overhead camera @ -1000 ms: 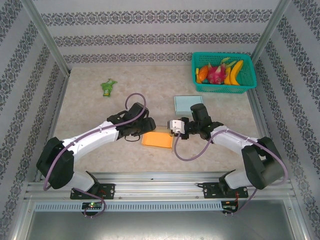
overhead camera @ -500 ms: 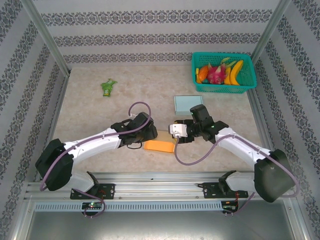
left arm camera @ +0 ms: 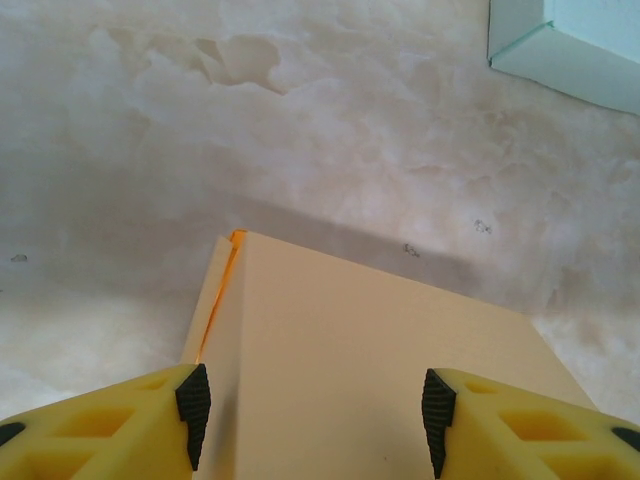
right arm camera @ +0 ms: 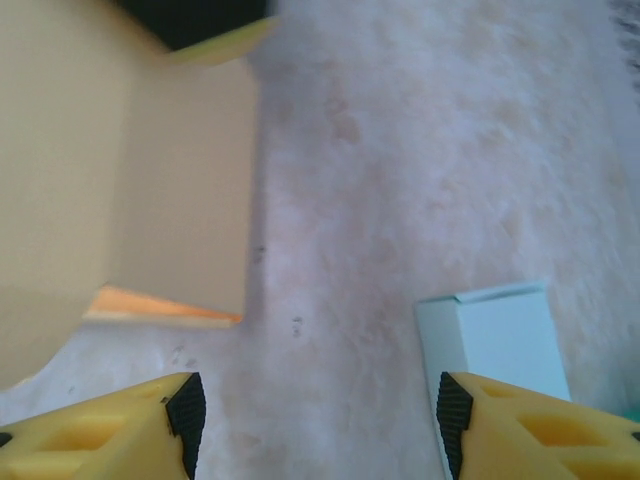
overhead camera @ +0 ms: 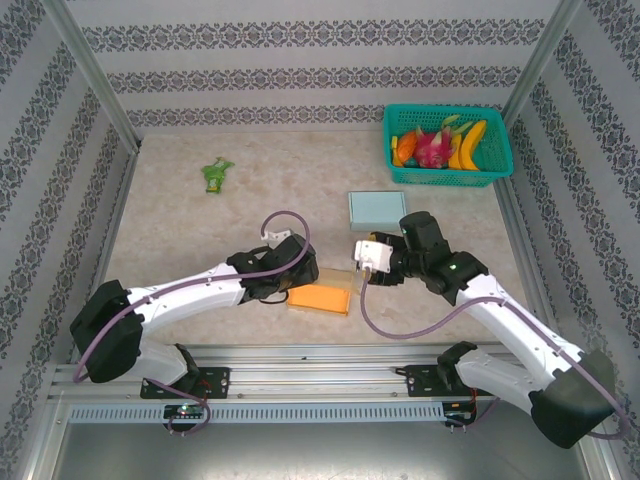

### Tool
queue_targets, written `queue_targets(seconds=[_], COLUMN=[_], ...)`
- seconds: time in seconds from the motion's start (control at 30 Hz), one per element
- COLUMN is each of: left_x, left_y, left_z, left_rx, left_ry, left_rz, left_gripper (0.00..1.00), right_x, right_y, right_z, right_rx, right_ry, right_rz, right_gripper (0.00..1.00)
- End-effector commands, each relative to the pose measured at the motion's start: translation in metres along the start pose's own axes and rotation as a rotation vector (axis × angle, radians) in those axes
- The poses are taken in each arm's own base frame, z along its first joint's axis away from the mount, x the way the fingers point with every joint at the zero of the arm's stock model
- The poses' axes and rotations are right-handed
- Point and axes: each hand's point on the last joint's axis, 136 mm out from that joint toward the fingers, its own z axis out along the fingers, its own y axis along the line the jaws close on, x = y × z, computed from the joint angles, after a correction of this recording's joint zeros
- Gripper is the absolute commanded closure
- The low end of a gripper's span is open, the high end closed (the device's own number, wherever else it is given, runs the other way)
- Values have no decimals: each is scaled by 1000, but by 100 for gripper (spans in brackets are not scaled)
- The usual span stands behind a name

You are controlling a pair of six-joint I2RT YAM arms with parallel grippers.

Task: Fold the paper box

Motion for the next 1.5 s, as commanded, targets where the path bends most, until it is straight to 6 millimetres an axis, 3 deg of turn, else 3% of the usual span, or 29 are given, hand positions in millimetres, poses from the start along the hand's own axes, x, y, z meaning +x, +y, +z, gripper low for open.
queue_targets(seconds=[0.0,0.07,0.13,0.27,0.37,0.77,1.0,1.23,1.47], left_x=[8,12,15,19,20,25,29,32,30], left_y=[10,11,13,18,19,25,31,45,55], left_z=[6,8,10,12,14,20,26,27,27], left_rx=[-64,-74,-84,-91,-93,-119,-137,-158,-187], left_ry=[-14,-7,-5,-6,-9,-24,-25,-42,-70], left_rz=[9,14,17,9,7,16,19,23,33], left_gripper=[40,40,40,40,40,39,35,33,33], right_x=[-3,0,3,21,25,18,37,52,51], right_y=[-49,-63,-60,-33,-12,32,45,52,56], right_z=[-12,-17,-18,-12,2,60,89,99,104], right_rx=[253,325,327,355,325,270,298,328,317], right_ry=[-2,-10,-21,-21,-65,21,119,151,144], right_rz=[411,676,887,1185,1289,1233,1211,1203,1198], right_gripper=[39,41,40,41,42,39,37,37,36])
